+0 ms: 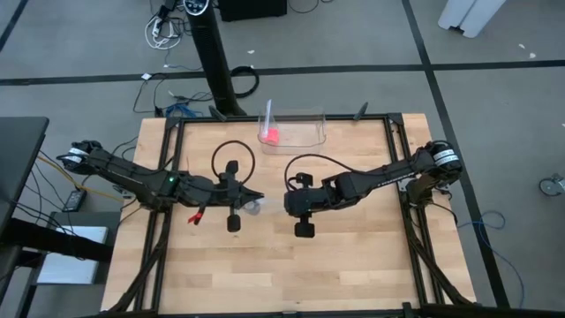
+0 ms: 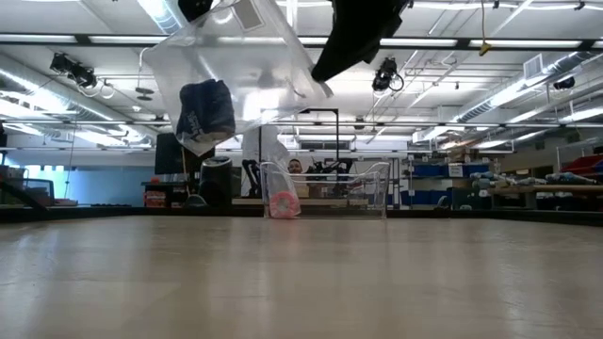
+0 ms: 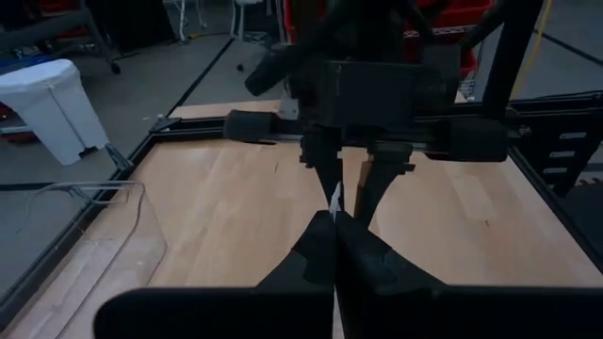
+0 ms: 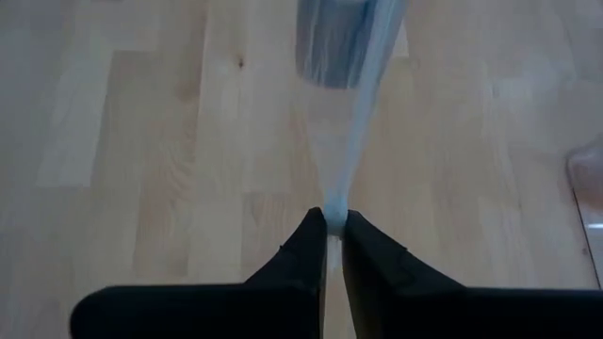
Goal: Roll bandage
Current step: Close the transparent zip bag, then put the packed rolled bandage into the transparent bin
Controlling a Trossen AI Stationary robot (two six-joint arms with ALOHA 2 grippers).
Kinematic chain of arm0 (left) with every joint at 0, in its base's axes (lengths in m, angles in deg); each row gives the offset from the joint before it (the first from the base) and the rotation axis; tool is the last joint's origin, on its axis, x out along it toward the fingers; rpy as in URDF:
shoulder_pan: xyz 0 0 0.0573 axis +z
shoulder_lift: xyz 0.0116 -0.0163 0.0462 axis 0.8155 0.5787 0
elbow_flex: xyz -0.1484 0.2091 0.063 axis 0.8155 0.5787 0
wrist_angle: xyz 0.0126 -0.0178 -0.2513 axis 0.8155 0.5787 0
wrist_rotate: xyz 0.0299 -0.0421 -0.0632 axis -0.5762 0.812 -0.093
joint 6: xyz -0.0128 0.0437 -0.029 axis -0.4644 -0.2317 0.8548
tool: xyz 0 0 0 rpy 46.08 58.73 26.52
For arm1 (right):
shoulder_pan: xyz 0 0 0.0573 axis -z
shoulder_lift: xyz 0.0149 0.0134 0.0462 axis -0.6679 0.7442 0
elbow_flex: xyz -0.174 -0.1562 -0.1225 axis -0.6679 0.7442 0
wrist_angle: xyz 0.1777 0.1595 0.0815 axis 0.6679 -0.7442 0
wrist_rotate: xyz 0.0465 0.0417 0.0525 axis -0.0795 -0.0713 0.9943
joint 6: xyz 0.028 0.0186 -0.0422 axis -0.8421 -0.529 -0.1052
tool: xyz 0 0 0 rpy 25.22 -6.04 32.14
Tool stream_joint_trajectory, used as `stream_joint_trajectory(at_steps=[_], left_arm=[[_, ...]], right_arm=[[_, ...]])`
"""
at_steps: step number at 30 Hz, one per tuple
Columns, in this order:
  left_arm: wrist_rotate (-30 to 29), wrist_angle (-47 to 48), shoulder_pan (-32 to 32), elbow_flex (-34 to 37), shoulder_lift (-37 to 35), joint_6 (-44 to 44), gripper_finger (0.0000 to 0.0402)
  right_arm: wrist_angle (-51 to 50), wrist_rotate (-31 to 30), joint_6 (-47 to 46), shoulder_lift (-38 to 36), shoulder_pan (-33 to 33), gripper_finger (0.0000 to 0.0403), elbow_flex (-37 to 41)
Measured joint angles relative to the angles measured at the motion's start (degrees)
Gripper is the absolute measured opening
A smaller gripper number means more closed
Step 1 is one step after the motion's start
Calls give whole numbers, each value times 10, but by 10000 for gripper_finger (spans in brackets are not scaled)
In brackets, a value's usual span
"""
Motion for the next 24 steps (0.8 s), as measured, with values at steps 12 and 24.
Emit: stream_joint_trajectory(at_steps=[12,24], left_arm=[[-8,25,0,0,0,28,1],[-113,28,0,3,0,70,1]], right_arm=[[-68,-17,-23,-3,-30,94,1],[-111,-73,-49,-34,-56,114,1]])
